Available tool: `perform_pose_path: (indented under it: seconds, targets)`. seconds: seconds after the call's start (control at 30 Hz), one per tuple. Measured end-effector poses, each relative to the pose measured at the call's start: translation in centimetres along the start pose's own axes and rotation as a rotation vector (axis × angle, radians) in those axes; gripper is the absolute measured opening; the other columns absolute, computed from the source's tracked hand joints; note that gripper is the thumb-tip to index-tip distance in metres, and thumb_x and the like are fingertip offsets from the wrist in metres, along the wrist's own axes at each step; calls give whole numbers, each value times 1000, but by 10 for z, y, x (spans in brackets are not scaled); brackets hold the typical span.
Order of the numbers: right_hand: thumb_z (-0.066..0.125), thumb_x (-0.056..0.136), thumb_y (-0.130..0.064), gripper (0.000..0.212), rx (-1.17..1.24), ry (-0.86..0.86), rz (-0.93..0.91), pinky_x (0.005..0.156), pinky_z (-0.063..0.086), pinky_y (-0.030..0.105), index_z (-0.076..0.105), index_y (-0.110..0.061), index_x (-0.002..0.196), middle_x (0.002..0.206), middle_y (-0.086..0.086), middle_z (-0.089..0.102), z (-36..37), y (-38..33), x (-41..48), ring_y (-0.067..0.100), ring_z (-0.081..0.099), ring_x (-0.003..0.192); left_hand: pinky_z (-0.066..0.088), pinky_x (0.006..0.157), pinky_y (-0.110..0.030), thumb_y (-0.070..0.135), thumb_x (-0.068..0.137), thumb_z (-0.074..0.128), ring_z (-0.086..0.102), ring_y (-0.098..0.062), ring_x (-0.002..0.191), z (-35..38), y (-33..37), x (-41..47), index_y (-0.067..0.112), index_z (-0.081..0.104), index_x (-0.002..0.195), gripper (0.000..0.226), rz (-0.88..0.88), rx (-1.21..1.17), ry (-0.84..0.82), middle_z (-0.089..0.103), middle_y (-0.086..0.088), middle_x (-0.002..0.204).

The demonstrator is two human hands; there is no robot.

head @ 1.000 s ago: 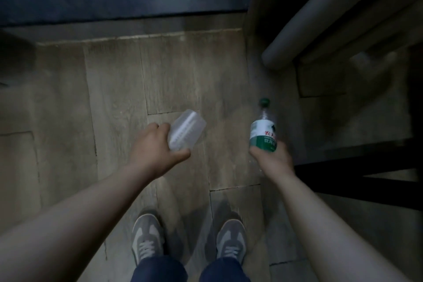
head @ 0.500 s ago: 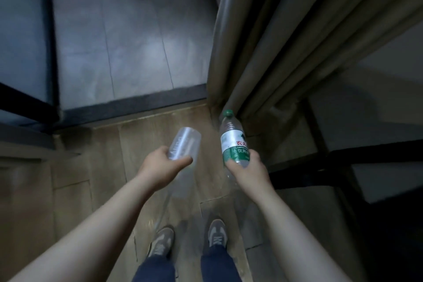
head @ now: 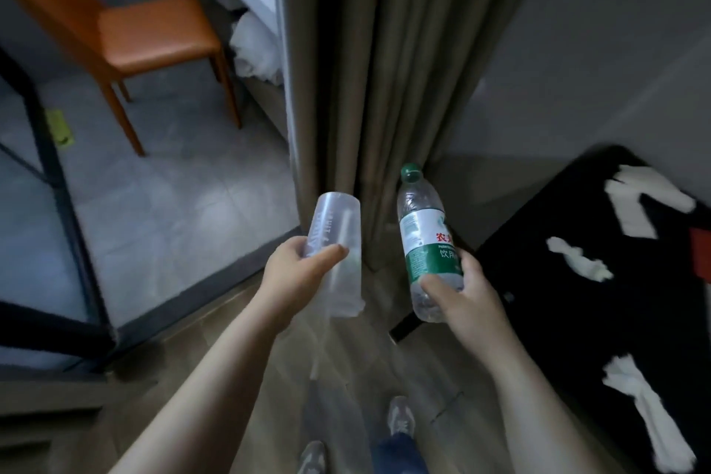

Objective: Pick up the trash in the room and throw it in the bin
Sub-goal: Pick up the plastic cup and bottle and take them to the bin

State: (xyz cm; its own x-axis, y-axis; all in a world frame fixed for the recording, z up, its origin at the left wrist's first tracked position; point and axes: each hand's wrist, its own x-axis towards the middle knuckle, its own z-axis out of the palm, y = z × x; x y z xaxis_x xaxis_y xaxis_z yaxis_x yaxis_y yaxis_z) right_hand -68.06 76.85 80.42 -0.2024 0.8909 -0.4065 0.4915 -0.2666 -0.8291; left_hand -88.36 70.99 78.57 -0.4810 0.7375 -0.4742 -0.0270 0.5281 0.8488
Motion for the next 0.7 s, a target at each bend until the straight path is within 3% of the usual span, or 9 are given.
perform_pose_path:
  seconds: [0.17, 0.3, 0.4, 0.5, 0.6, 0.7]
  targets:
    - [62, 62, -40, 51, 172, 217, -16, 69, 52, 28, 51, -32, 111, 94, -6, 68, -56, -10, -73, 8, 67, 80, 47, 48, -23, 42, 76, 72, 65, -16, 67, 34, 48, -50, 11, 66, 98, 38, 111, 3, -156, 66, -2, 79]
    - [69, 78, -30, 41, 294, 433, -30, 66, 50, 23, 51, -27, 115, 92, -6, 69, -111, 0, -134, 5, 67, 78, 45, 43, -18, 38, 81, 68, 62, -14, 65, 85, 84, -101, 9, 67, 96, 33, 160, 4, -344, 67, -6, 81]
    - [64, 84, -23, 37, 373, 552, -18, 66, 50, 21, 49, -29, 117, 93, -6, 70, -154, 21, -187, 6, 68, 80, 47, 52, -20, 41, 84, 60, 65, -16, 72, 131, 106, -152, 11, 67, 95, 33, 189, 72, -473, 71, -10, 89]
    - [64, 83, -21, 39, 440, 696, -8, 70, 51, 26, 49, -30, 119, 95, -4, 70, -197, 47, -243, 9, 69, 83, 51, 63, -30, 50, 76, 66, 69, -22, 80, 179, 122, -208, 10, 68, 98, 45, 251, 64, -614, 72, -11, 92]
    - [65, 83, -19, 40, 480, 822, 12, 75, 55, 28, 50, -33, 118, 94, -5, 69, -238, 79, -305, 10, 68, 84, 52, 64, -30, 49, 78, 68, 71, -21, 79, 227, 124, -270, 13, 68, 98, 41, 304, 64, -770, 72, -9, 94]
    - [65, 83, -16, 33, 498, 944, 19, 66, 53, 20, 52, -36, 105, 86, -8, 69, -281, 116, -378, 6, 68, 75, 55, 72, -36, 56, 71, 72, 71, -24, 86, 281, 114, -346, 13, 63, 109, 58, 314, 78, -931, 71, -10, 98]
